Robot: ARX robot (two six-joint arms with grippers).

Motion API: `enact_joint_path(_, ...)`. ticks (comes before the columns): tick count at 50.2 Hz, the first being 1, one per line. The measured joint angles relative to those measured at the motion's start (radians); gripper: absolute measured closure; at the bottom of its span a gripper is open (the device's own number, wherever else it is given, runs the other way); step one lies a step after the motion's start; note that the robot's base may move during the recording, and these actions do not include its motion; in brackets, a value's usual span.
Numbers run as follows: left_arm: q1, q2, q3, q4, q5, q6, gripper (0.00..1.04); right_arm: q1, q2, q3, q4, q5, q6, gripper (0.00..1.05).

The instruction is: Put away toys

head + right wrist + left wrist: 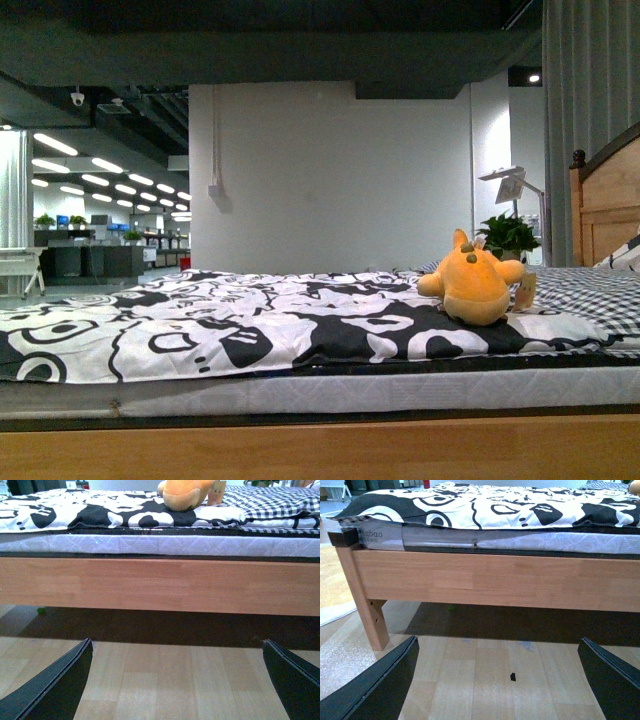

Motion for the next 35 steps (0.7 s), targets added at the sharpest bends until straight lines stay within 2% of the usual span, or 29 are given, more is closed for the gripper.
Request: enact_joint_path(35,0.000,0.000,0.000,0.000,0.001,0.000,0.06,0.000,0.000,0.000,0.000,0.000,0.000,0.00)
